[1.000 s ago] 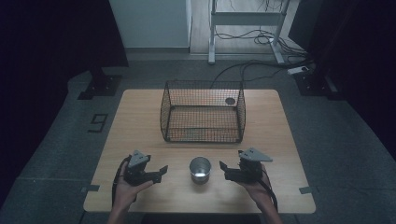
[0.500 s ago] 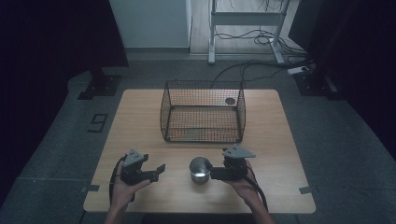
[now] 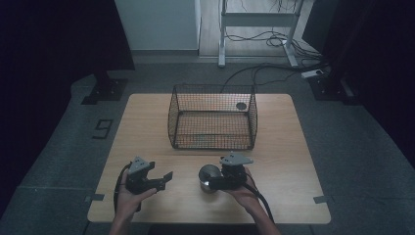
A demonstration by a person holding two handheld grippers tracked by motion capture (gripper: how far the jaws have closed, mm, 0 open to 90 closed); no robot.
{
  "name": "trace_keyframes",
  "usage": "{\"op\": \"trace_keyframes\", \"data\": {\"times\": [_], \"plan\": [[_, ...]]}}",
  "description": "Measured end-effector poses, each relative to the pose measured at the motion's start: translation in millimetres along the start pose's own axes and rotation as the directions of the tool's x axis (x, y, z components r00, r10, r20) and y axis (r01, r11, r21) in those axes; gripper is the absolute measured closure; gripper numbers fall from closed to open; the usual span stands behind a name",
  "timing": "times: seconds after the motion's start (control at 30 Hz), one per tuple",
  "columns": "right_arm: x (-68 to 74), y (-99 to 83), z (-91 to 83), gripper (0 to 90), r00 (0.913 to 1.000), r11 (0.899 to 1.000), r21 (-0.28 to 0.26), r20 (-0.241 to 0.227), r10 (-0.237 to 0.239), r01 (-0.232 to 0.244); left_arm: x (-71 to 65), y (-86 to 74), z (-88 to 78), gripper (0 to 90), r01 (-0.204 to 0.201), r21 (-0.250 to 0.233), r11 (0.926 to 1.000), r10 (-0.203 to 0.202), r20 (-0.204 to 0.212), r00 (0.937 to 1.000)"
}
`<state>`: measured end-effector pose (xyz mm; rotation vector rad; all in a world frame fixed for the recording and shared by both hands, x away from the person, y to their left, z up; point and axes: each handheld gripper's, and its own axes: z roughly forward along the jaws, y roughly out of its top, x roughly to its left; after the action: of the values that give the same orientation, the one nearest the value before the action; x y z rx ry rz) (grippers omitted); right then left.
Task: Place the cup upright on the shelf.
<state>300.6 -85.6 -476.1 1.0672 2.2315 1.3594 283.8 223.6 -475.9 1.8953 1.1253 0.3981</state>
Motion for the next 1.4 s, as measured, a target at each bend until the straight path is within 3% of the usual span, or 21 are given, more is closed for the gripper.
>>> {"op": "trace_keyframes", "data": {"times": [0.3,0.5,0.83,0.97,1.13,1.4], "plan": [[11.1,-7.9,10.8,10.1,0.9996,0.999,0.032,-0.013,-0.024,0.024,-3.2,0.7,0.5,15.7,-0.003,0.003,1.0,0.003,0.009,1.0],[17.3,-12.6,18.8,5.2,0.9977,0.996,0.062,-0.01,-0.067,0.068,-4.5,0.5,1.7,15.7,-0.01,0.005,0.9999,0.01,0.01,0.9999],[16.4,-20.4,29.7,2.8,0.9971,0.992,0.098,-0.011,-0.076,0.077,-5.1,0.5,1.8,15.8,-0.019,0.01,0.9998,0.019,0.009,0.9998],[15.2,-26.1,36.1,5.5,0.9964,0.989,0.122,-0.009,-0.084,0.084,-5.5,0.7,1.3,15.7,-0.023,0.006,0.9997,0.023,0.008,0.9997],[14.3,-28.9,36.8,13.5,0.9961,0.99,0.114,-0.002,-0.089,0.088,-5.5,0.8,0.8,15.7,-0.024,0.006,0.9997,0.024,0.007,0.9997],[13.5,-28.4,35.9,14.6,0.9946,0.988,0.115,-0.002,-0.104,0.104,-5.2,1.1,-0.6,15.8,-0.026,0.004,0.9996,0.026,0.005,0.9996]]}}
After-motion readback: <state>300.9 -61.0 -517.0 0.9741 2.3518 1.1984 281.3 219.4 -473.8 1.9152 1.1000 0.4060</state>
